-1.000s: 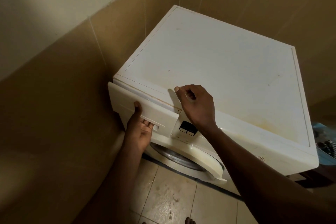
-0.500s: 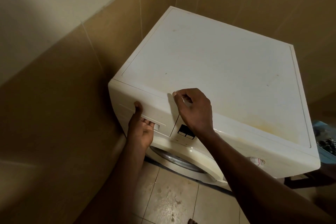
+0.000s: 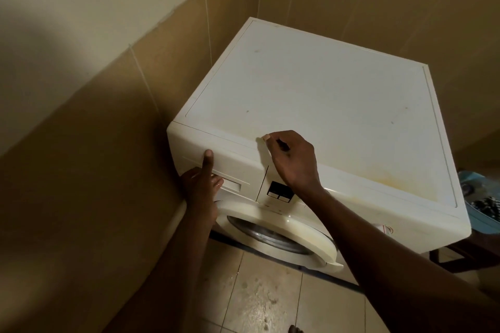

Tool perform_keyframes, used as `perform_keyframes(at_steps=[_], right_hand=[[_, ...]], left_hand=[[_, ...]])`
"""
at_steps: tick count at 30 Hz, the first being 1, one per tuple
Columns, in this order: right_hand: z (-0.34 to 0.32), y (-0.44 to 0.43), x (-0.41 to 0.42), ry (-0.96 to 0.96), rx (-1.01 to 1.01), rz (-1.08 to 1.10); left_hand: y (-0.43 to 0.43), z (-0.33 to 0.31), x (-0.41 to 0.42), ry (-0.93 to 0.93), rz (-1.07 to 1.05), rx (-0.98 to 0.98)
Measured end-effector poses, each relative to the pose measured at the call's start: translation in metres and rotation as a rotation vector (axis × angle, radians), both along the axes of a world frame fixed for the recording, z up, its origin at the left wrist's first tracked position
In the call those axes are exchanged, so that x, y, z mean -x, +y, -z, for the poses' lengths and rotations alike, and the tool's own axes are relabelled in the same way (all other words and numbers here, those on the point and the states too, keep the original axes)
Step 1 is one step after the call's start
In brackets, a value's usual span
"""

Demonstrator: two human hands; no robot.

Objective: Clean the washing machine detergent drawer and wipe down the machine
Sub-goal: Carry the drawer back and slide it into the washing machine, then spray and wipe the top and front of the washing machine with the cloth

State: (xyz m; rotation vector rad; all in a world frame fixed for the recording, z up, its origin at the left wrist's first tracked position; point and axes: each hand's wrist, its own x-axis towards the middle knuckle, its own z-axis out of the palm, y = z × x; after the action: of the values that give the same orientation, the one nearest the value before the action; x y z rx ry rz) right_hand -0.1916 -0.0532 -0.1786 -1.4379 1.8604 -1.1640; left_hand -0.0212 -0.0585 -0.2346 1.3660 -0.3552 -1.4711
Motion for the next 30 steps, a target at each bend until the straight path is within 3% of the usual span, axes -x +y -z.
perform_keyframes(at_steps=[3, 8, 14, 22, 30], right_hand=[[-0.003, 0.003, -0.002, -0.053, 0.009, -0.001], [-0.008, 0.026, 0.008, 0.031, 0.102, 0.034], [-0.019, 0.064, 0.033, 0.188, 0.089, 0.038], [-0.055, 0.104, 0.094, 0.244, 0.022, 0.156], [-0.105, 0.142, 0.170, 0.371, 0.098, 0.302]], left_hand=[[0.001, -0.013, -0.010, -0.152, -0.023, 0.014], [-0.003, -0.035, -0.009, -0.438, -0.046, 0.028], [0.001, -0.075, 0.031, -0.621, -0.035, 0.300], [0.007, -0.122, 0.093, -0.545, 0.213, 0.379], [0.027, -0.166, 0.178, -0.632, 0.490, 0.576]])
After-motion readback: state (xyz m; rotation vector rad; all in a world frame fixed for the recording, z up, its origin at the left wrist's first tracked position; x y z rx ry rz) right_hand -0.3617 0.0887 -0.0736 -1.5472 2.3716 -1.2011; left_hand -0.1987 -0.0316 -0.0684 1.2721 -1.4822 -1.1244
